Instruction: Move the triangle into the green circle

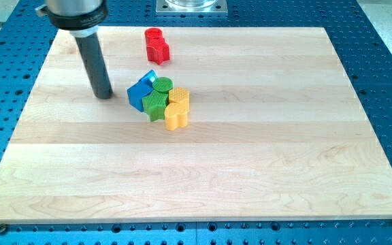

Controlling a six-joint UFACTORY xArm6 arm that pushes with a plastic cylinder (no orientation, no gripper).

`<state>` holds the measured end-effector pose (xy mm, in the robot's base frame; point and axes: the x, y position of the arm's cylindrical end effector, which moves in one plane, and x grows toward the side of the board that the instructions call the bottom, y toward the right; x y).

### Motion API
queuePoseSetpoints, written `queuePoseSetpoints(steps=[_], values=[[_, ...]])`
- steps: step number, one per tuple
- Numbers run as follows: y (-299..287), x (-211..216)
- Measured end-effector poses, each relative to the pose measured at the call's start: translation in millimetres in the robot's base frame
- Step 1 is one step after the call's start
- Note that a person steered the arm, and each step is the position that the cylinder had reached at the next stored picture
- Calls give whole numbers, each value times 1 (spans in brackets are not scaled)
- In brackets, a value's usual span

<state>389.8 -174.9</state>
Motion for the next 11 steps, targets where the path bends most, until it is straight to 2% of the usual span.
queuePoseSetpoints(steps=[2, 4, 5, 7, 10, 11], values=[[56, -32], [79, -32], [77, -33], [57, -67], [57, -73], [40, -71]])
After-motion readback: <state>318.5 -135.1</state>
